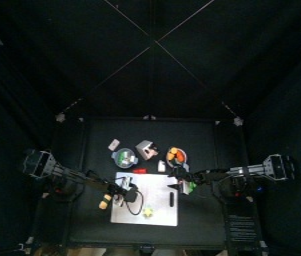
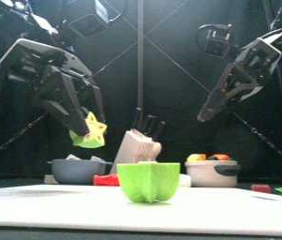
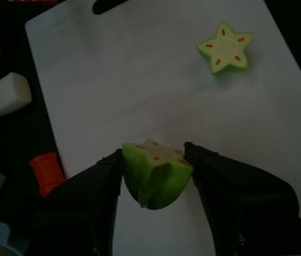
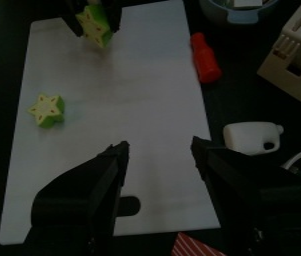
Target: Drop starfruit top left of cutting board
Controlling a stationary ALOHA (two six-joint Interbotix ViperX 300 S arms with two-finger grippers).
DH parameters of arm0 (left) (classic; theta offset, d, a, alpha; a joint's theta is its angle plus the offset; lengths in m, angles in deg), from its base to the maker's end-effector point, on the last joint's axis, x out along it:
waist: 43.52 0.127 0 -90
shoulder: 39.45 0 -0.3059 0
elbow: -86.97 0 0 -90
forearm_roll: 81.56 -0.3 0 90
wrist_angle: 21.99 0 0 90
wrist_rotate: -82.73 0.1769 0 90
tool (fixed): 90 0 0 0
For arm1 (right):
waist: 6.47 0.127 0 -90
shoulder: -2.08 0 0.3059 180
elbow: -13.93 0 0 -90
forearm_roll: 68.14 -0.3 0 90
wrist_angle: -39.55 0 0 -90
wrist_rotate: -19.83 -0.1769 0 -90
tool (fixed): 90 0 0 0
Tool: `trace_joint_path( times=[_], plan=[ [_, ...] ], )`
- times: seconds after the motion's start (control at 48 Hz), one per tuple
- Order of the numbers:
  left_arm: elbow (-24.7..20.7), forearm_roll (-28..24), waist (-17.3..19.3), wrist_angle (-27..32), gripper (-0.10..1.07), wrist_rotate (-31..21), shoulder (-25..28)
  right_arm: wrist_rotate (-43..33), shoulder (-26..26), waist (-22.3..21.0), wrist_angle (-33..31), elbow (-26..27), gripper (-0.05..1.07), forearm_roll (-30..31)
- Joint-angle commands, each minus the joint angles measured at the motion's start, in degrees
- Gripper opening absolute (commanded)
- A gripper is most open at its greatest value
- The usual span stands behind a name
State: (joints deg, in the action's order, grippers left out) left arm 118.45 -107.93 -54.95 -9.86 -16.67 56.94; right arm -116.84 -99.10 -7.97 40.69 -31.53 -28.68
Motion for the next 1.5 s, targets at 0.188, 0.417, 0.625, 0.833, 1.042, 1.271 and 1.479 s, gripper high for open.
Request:
trace_joint_path(
  times=[0.188, 0.417, 0.625, 0.833, 1.042, 1.271, 1.479],
  plan=[
    [1.85, 1.32, 0.53, 0.09, 0.72, -0.26, -2.81, -0.09, -0.44, -0.18, 0.44, 0.53, 0.88, 0.0],
    [8.0, 7.91, 3.52, 0.18, 0.72, -0.35, -8.96, 0.0, -0.35, -0.18, 0.44, 0.44, 0.88, 0.0],
    [15.64, 14.15, 6.59, 0.18, 0.72, -0.35, -16.08, -0.09, -0.35, -0.18, 0.44, 0.7, 0.88, 0.0],
    [22.5, 14.94, 9.58, 1.67, 0.73, -0.26, -21.36, 0.0, 0.09, -0.18, 0.53, 1.05, 0.88, 0.18],
    [24.17, 9.4, 14.94, 2.2, 0.73, 0.0, -22.5, 0.09, 0.7, -0.18, 0.53, 1.41, 0.88, 0.26],
    [24.61, 4.22, 19.42, 0.79, 0.74, -0.09, -21.18, 0.26, 1.14, -0.18, 0.53, 1.58, 0.88, 0.26],
    [25.05, 5.71, 21.53, -4.92, 0.78, -0.26, -17.58, 0.26, 1.14, -0.18, 0.44, 1.58, 0.88, 0.26]
  ],
)
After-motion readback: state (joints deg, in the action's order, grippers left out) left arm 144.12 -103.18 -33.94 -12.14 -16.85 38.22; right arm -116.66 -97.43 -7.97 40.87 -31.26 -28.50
